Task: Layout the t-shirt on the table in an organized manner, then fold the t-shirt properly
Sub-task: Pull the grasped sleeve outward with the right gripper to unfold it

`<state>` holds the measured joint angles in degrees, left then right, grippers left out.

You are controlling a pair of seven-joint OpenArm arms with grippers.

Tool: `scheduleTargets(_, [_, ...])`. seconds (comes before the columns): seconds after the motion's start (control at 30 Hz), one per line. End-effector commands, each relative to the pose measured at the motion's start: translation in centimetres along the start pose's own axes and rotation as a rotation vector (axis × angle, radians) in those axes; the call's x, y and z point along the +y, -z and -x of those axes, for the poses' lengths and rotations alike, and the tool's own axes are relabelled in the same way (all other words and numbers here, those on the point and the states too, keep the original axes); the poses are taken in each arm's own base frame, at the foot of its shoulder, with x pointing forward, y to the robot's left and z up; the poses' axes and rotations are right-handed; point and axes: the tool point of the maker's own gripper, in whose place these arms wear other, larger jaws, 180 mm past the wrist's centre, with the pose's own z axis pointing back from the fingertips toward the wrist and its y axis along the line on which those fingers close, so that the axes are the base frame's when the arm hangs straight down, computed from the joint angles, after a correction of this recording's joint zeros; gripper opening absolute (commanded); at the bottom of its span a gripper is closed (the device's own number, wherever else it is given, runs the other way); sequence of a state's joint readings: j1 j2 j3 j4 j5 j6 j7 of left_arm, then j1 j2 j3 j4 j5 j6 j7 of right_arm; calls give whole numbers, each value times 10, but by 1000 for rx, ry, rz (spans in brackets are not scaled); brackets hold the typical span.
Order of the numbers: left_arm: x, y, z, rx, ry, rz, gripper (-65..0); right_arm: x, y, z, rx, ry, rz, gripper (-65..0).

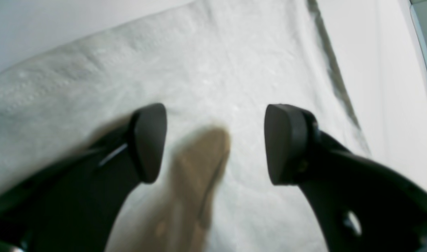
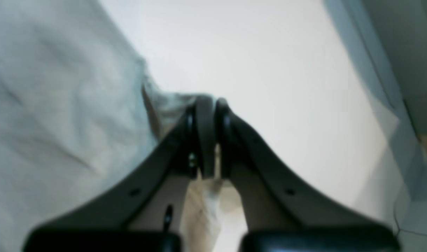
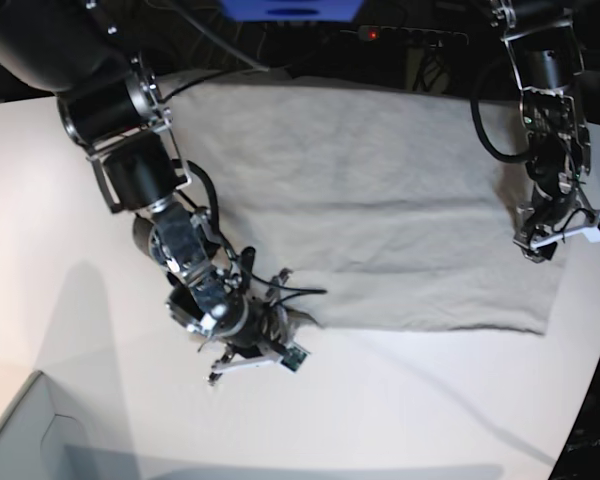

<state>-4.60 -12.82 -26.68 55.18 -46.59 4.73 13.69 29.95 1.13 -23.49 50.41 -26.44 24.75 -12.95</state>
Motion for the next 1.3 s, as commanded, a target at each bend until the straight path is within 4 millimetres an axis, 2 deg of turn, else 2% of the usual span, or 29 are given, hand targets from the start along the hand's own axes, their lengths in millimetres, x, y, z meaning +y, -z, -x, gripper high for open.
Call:
scheduleTargets(0.0, [3,0,-3,8,2,-17,-220,-12,2,-25,-47,-22,12,-650])
scheduleTargets(0.1, [5,0,-2,10,3,-20,-220,-2,8,-27,-34,-40,-18,-613])
scheduleTargets(0.27, [5,-1,-2,11,4,-21,-220,7,6,-68,-157,-32,-23,-428])
scheduleTargets(0.33, [5,-1,-2,11,4,-21,-220,12,-1,-73,-207,-30,-16,-365])
scheduleTargets(0.4, [5,-1,-2,11,4,-21,-220,-1,-13,-71,-237,-15,30,-334])
scheduleTargets(0.5, [5,-1,-2,11,4,-21,-220,-26,-28,-69,-266,53,105,-335])
scheduleTargets(0.6, [5,0,-2,10,3,-20,-220,-67,-48,-32,-241,173,221,-335])
scheduleTargets(0.7, [8,0,-17,-11,22,-25,-220,-90,-59,9,-191,276,296,-335])
scheduleTargets(0.73, [10,0,-18,-11,24,-28,-220,-92,-63,26,-165,297,309,-335])
scheduleTargets(0.8, [18,2,-21,-11,30,-47,-220,-86,-66,50,-126,326,312,-351])
scheduleTargets(0.87, [29,4,-24,-6,34,-73,-220,-71,-66,66,-96,346,296,-367])
scheduleTargets(1.0, [30,10,-28,-2,21,-88,-220,-37,-65,98,-29,367,246,-373])
scheduleTargets(1.17, [29,11,-37,-16,28,-85,-220,-5,-61,125,38,397,188,-373])
scheduleTargets(1.27, [24,13,-42,-23,26,-78,-220,-4,-62,134,56,395,186,-373])
